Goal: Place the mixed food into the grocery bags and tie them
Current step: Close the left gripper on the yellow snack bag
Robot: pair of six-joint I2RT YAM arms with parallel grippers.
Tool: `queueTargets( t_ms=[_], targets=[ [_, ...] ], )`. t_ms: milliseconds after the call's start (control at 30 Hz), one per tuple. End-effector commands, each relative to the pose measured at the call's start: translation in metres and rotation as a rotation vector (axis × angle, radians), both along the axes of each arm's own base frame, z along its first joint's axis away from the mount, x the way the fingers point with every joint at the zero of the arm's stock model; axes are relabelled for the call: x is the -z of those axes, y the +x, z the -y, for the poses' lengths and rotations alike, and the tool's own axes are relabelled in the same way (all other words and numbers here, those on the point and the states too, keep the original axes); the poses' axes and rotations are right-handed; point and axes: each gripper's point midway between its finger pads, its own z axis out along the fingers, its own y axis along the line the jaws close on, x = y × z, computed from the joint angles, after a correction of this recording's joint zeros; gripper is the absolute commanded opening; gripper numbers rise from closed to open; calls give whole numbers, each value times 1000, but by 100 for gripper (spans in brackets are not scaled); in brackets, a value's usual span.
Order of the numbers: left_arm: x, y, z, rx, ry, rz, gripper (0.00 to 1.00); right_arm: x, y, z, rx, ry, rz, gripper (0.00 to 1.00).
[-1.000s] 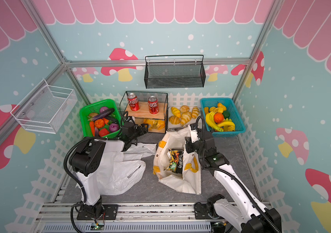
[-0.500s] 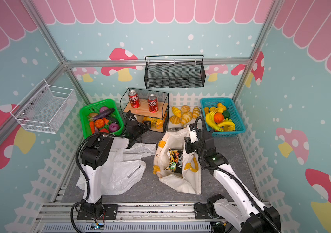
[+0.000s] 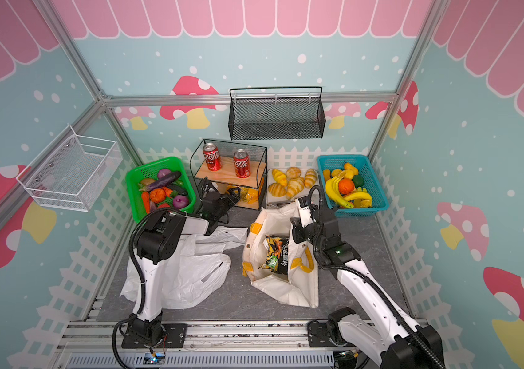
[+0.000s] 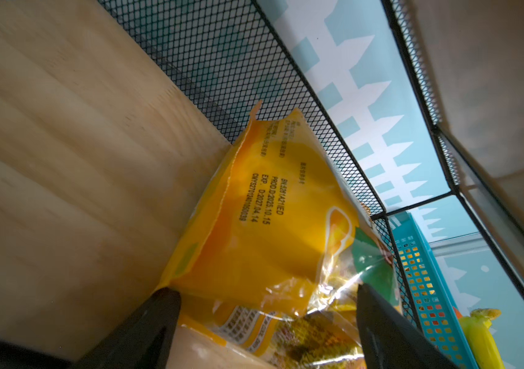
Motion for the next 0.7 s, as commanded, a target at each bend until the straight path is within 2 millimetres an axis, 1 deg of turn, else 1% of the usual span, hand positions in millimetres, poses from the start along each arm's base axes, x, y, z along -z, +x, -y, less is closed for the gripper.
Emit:
queueTargets(
  t_ms=[0, 67, 233, 367, 433, 500, 600, 667],
  targets=[
    [4, 8, 0, -37, -44, 2, 82, -2, 2, -2, -15, 6, 25, 0],
    [6, 9, 1, -44, -50, 2, 75, -1, 3, -3, -16, 4, 22, 0],
    [10, 8, 2, -55, -66, -1, 49, -1, 2, -2, -15, 4, 25, 0],
    [9, 4, -3, -77, -61, 10, 32, -2, 1, -2, -16, 5, 27, 0],
    [5, 3, -4, -78, -49, 21, 22, -2, 1, -2, -14, 5, 27, 0],
    [-1, 0, -6, -77, -35, 33, 15, -2, 1, -2, -14, 5, 26, 0],
    [-16, -4, -8, -78, -15, 70, 0, -2, 1, -2, -13, 4, 26, 0],
    [-31, -8, -12, -81, -9, 108, 0, -3, 1, -1, -10, 4, 29, 0]
  ],
)
